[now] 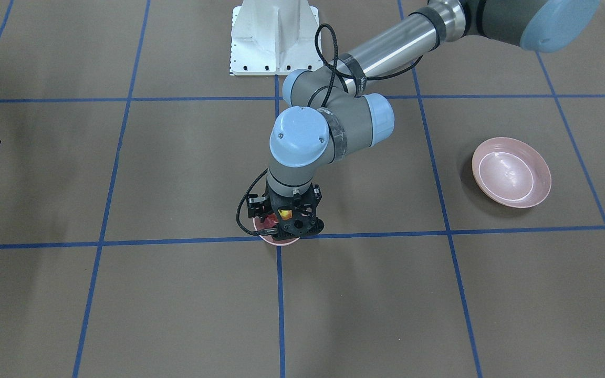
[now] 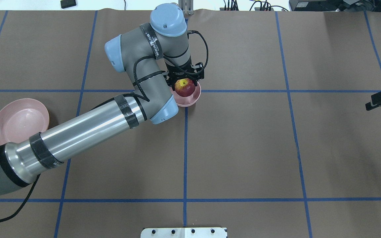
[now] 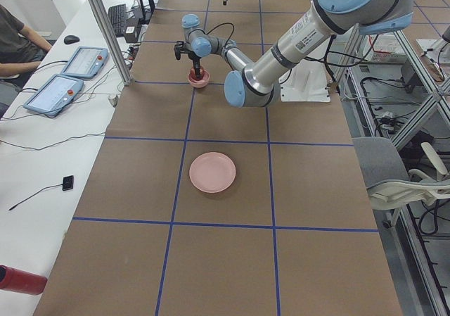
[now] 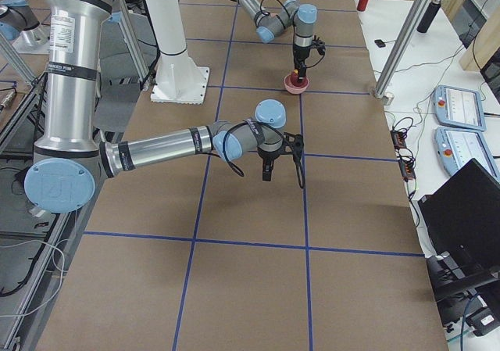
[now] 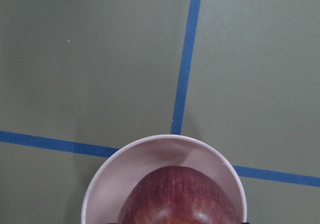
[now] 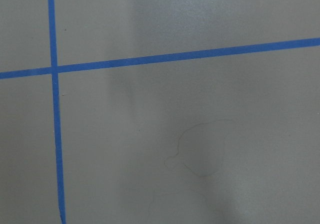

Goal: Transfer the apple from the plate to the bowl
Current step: 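Lower the apple into the pink bowl and open the left gripper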

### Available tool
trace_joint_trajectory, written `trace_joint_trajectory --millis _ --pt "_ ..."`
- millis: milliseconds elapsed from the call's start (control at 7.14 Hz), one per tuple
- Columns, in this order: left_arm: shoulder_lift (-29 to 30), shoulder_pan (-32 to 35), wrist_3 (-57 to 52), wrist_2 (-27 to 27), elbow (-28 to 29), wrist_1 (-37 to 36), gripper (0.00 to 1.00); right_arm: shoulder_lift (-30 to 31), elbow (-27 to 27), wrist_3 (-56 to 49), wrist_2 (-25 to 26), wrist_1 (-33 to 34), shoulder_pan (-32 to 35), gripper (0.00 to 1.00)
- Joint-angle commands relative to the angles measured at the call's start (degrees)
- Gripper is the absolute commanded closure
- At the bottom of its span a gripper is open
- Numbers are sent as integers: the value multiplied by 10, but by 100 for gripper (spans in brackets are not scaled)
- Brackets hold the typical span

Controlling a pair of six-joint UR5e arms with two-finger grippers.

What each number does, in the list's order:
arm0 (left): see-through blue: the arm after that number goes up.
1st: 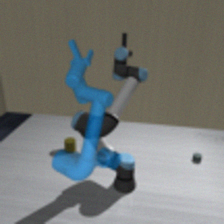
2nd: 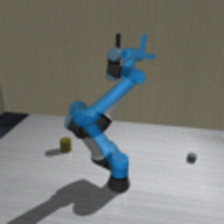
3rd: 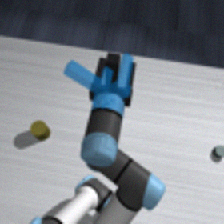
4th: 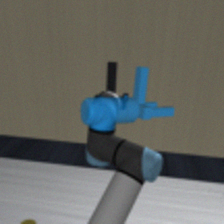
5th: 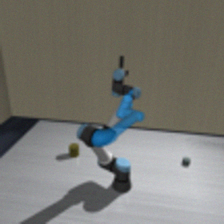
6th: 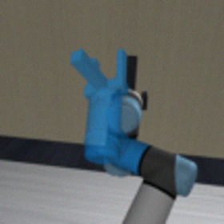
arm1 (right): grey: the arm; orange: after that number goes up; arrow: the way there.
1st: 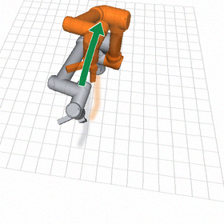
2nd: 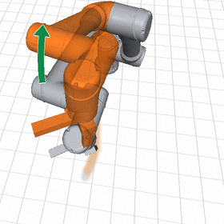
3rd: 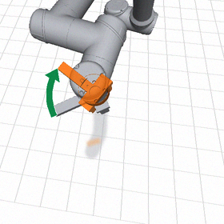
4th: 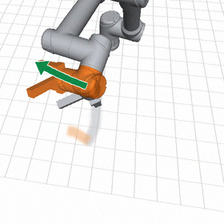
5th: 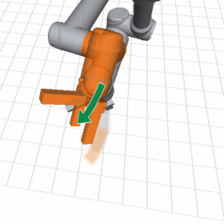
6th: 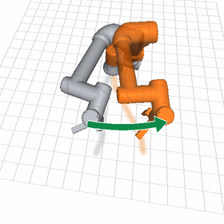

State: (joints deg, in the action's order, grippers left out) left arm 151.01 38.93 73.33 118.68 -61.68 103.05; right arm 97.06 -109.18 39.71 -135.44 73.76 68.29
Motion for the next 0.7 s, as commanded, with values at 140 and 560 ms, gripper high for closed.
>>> trace_joint_trajectory --millis 140,560 --pt "-1 -1 -2 -2 1 2 18 -4 2 0 0 1 0 0" --pt "-2 -1 0 -7 0 2 3 -10 4 0 0 1 -1 0"
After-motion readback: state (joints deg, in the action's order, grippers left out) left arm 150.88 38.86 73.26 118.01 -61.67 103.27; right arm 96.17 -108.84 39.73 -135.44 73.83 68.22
